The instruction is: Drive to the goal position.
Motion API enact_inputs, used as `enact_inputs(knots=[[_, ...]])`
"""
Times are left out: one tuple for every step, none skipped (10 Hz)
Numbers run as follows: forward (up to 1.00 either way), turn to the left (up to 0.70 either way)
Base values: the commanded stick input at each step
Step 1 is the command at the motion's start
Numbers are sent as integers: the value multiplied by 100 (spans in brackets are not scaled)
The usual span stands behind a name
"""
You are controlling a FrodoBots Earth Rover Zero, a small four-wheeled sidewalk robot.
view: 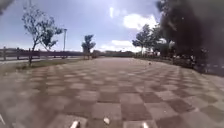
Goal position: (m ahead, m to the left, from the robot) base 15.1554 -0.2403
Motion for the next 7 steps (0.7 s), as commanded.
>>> enact_inputs(knots=[[100,-30],[100,-40],[100,-22],[100,0],[100,0],[100,0],[100,0]])
